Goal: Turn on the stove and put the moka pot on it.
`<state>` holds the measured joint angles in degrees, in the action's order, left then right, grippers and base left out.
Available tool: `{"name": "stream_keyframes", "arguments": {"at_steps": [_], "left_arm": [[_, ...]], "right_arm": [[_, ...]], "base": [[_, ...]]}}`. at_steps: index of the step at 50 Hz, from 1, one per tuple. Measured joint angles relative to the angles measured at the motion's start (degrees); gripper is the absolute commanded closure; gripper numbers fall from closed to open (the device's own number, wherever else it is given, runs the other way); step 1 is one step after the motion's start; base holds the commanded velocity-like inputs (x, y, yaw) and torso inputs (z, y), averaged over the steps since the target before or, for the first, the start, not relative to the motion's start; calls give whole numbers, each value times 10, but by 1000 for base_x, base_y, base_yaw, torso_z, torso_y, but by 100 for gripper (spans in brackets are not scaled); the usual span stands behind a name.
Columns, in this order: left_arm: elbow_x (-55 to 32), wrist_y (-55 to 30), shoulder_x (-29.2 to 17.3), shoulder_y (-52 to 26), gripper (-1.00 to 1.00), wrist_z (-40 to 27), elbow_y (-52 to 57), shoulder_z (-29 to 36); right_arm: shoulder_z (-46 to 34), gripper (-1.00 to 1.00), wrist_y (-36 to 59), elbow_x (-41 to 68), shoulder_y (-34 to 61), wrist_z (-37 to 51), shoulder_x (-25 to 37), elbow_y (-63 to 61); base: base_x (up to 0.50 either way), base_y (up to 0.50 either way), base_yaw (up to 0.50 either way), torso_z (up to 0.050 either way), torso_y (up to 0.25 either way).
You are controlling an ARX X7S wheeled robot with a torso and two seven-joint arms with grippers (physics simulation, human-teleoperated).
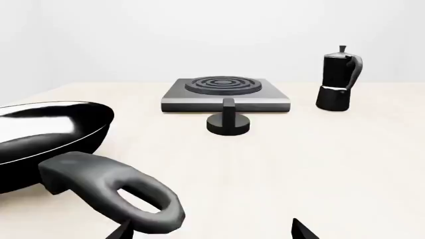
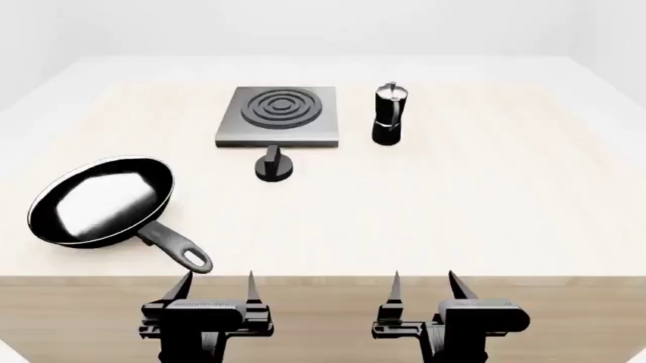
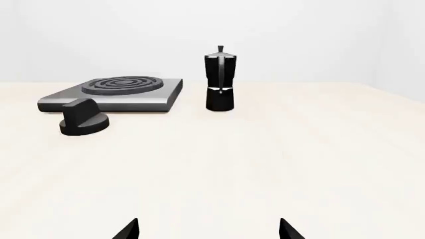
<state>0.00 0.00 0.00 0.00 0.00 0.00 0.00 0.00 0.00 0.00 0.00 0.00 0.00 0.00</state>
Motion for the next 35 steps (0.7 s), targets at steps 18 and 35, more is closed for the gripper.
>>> {"name": "stream_keyframes", "arguments": {"at_steps": [18,35], "left_arm": [[50,-125,-17,-71,-100,24,170,5],[146,-298,-3,-216,-100,105,523,-37]], "right_arm": [[-26,-100,149,-17,112,3,16,-137],[-19,-100,455,-52,316,-27,6,-515]], "base": [[0,0,0,0,0],[0,0,0,0,0]]}}
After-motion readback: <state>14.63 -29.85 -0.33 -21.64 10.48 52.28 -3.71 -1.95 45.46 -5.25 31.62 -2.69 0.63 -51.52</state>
